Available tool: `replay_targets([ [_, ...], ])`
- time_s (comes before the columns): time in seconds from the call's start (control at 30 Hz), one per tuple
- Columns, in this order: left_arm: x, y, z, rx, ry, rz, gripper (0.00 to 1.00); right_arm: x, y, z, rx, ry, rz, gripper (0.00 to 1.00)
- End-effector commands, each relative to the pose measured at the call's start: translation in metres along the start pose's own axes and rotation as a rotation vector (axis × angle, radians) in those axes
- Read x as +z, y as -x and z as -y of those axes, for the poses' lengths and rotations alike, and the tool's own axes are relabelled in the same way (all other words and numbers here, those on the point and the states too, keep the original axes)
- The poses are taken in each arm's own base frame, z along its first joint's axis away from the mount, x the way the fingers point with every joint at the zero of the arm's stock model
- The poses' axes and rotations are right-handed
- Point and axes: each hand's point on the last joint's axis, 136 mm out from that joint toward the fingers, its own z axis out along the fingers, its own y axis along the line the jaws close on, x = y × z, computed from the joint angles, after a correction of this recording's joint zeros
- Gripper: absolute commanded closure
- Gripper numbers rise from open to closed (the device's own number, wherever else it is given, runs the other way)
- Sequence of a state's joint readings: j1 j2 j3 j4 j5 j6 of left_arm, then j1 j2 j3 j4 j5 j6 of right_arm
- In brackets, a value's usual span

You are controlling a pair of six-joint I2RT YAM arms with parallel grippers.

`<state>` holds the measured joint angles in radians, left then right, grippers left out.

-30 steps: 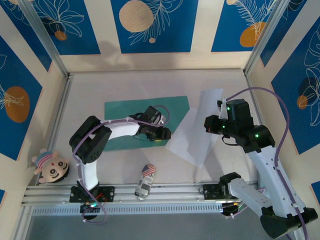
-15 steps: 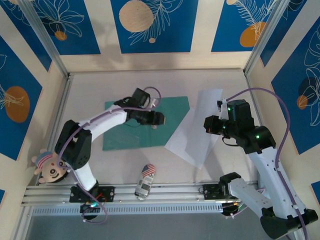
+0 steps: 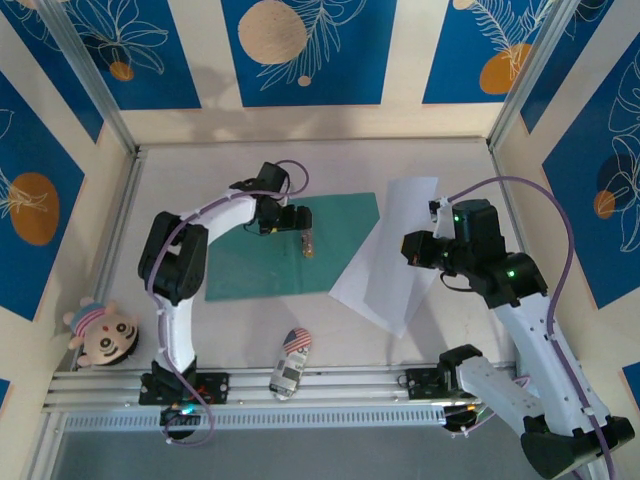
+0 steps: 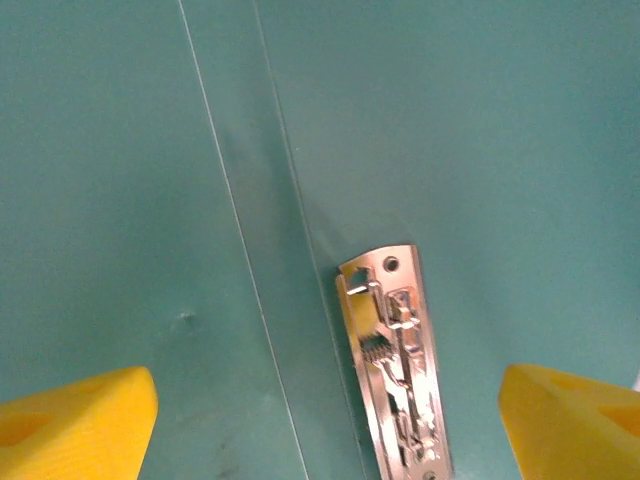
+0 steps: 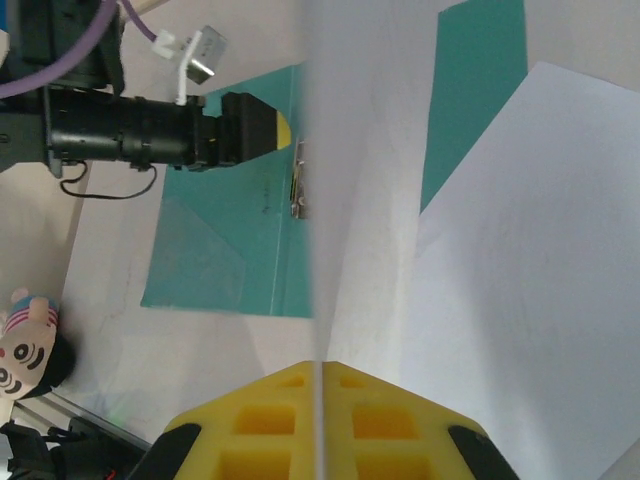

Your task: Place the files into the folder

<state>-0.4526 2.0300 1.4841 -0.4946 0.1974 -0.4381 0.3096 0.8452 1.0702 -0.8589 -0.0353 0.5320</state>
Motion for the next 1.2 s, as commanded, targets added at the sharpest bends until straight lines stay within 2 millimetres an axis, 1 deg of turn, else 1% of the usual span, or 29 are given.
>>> replay_targets([
  [0.0,0.008,0.002,0.007,-0.007,-0.024,-0.011,0.12,-0.003,0.000,-0.005,-0.021,0.036,0.018,1.00],
  [0.23,0.030,-0.010,0.028,-0.007,-0.095,-0.057,0.14,-0.005,0.001,-0.006,-0.025,0.047,0.034,1.00],
  [0.33,0.035,-0.014,0.040,0.011,-0.120,-0.065,0.14,-0.002,0.002,-0.007,-0.016,0.056,0.037,1.00],
  [0.47,0.035,-0.012,0.047,0.020,-0.138,-0.060,0.15,0.005,0.001,-0.015,-0.022,0.119,0.035,1.00],
  [0.57,0.025,-0.007,0.051,0.025,-0.146,-0.044,0.15,0.008,0.004,-0.020,-0.019,0.155,0.041,1.00],
  [0.67,0.000,0.003,0.055,0.029,-0.151,-0.008,0.15,0.010,0.010,-0.031,-0.036,0.213,0.056,1.00],
  [0.73,-0.023,0.012,0.054,0.025,-0.154,0.030,0.14,0.011,0.015,-0.046,-0.060,0.280,0.055,1.00],
  [0.8,-0.047,0.018,0.047,0.011,-0.143,0.063,0.12,0.013,0.021,-0.058,-0.078,0.330,0.050,1.00],
  [0.83,-0.062,0.021,0.043,0.003,-0.138,0.085,0.12,0.014,0.024,-0.065,-0.091,0.356,0.045,1.00],
  [0.9,-0.086,0.021,0.031,-0.022,-0.126,0.118,0.10,0.020,0.027,-0.079,-0.124,0.387,0.030,1.00],
  [1.0,-0.119,0.012,0.008,-0.075,-0.105,0.162,0.09,0.032,0.033,-0.099,-0.176,0.418,-0.002,1.00],
  [1.03,-0.128,0.006,-0.001,-0.092,-0.095,0.173,0.09,0.035,0.036,-0.108,-0.193,0.434,-0.015,1.00],
  [1.13,-0.148,-0.015,-0.025,-0.136,-0.056,0.199,0.07,0.048,0.043,-0.133,-0.247,0.452,-0.054,1.00],
  [1.17,-0.154,-0.021,-0.032,-0.148,-0.047,0.205,0.07,0.053,0.043,-0.138,-0.265,0.445,-0.065,1.00],
])
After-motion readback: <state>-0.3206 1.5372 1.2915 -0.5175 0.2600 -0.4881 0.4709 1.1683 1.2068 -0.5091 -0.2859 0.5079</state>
